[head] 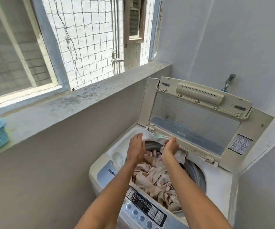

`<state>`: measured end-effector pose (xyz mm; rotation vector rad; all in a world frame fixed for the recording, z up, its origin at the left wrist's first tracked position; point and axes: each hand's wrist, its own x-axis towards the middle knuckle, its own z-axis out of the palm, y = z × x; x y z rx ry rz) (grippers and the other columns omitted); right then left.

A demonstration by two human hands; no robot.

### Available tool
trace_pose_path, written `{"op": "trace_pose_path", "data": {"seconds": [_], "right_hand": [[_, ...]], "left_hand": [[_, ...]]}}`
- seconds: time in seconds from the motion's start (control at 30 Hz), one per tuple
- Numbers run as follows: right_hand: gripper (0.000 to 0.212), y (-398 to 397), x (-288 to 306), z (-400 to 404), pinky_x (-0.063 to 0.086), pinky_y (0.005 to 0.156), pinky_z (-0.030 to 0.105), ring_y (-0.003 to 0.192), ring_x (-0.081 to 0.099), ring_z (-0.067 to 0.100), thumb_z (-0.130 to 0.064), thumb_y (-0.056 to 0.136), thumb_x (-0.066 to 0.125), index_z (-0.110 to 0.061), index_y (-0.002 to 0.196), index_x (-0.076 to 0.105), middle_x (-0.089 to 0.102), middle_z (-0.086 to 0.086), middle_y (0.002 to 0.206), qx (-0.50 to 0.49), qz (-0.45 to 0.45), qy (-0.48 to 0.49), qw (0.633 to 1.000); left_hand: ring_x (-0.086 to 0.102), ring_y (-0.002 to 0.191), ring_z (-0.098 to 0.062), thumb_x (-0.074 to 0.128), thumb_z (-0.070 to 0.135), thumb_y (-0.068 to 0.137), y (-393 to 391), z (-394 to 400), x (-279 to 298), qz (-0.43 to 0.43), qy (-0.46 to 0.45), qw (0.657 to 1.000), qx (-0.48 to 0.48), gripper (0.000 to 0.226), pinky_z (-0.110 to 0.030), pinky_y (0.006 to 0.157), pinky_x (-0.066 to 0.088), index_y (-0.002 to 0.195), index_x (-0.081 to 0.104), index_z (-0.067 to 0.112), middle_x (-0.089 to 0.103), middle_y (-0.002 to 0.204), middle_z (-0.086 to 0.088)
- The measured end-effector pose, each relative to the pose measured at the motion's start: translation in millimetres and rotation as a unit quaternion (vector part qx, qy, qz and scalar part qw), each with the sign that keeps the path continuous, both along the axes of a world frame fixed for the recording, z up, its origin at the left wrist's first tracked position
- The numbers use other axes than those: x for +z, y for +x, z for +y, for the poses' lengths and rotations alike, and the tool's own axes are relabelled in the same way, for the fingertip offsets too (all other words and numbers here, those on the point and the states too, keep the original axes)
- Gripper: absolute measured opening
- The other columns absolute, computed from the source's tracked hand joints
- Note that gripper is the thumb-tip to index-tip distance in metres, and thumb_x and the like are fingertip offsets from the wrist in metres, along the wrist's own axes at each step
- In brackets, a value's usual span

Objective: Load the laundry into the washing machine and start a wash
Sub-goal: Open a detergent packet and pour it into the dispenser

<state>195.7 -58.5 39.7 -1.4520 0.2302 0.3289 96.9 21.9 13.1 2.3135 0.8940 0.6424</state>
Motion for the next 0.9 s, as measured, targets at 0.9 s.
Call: {"op": "trace_pose_path", "data": {"seconds": [0.9], "right_hand": [[0.036, -442, 220, 49, 0.032, 0.049, 0.023, 0.066, 0.055, 0.019, -0.038, 0.089, 0.055, -0.006, 0.09, 0.071, 0.069, 0.006, 0.086, 0.399, -0.192, -0.031, 0.896]], "left_hand": [[0.041, 0.127, -0.033, 0.044, -0.001, 0.086, -481, -23, 219, -0.08, 0.248, 0.911, 0.319, 0.05, -0.042, 0.112, 0.028, 0.136, 0.043, 0.0, 0.045, 0.138, -0.017]]}}
